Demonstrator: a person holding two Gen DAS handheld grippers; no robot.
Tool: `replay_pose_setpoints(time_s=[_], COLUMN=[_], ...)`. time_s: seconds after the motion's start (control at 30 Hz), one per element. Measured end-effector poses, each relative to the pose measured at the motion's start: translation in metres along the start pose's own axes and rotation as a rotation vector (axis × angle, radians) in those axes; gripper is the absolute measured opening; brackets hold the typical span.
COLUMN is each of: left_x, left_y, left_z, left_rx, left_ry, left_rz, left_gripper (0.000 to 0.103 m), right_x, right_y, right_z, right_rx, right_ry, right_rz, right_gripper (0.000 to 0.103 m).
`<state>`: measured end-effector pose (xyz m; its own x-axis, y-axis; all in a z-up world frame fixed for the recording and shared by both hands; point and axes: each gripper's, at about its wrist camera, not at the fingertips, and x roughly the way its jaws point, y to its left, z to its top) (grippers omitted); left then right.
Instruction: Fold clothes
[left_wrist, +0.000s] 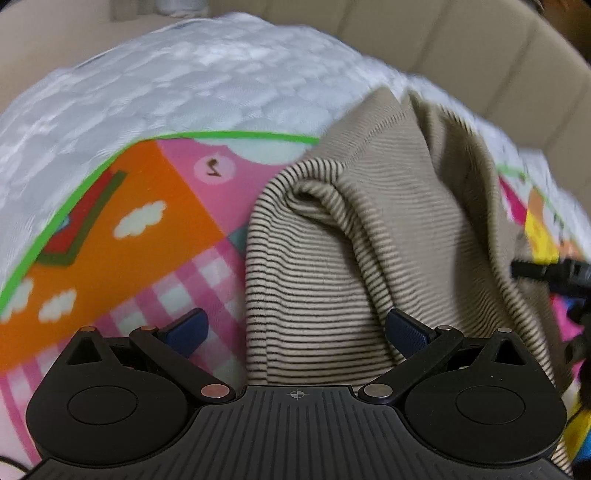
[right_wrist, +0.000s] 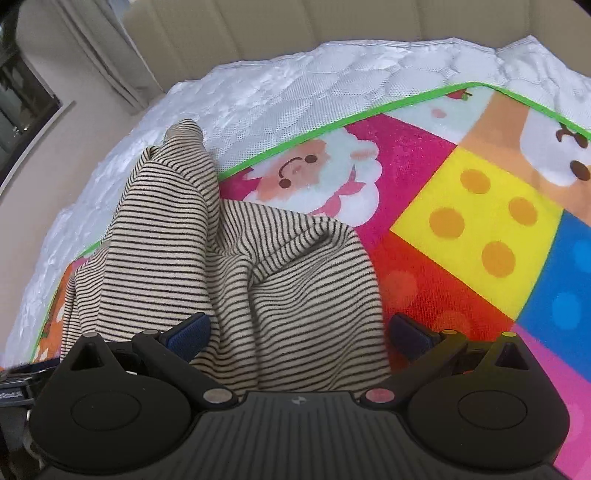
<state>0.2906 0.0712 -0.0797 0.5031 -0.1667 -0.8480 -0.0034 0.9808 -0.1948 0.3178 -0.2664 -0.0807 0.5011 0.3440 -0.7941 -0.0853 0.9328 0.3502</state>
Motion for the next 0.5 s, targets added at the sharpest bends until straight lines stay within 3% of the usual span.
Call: replay_pose_setpoints(time_s=[0.17, 0.3, 0.43, 0.5], left_x=[0.002, 0.002, 0.003, 0.002], left_y=[-0.013, -0.005, -0.009, -0.012], left_z=[-0.001, 0.007, 0.006, 0.004], left_rx=[0.085, 0.025, 0.03, 0.048], left_ry=[0.051, 0.057, 0.052, 0.048], left_rz=[0.037, 0.017, 0.043, 0.063], left_gripper=[0.103, 0.103, 0.103, 0.102], right_x=[-0.002, -0.012, 0.016, 0.017], right_y=[0.009, 0.027, 0.016, 0.022], right_z=[0.002, 0.012, 0.023, 0.019], right_rx=[-0.028, -0.104, 0.016, -0.027], right_ry=[0.018, -0.1, -0.037, -0.036], right_rz=[-0.028, -0.011, 0.015, -0.005], right_gripper=[0.103, 0.102, 0.101, 0.099])
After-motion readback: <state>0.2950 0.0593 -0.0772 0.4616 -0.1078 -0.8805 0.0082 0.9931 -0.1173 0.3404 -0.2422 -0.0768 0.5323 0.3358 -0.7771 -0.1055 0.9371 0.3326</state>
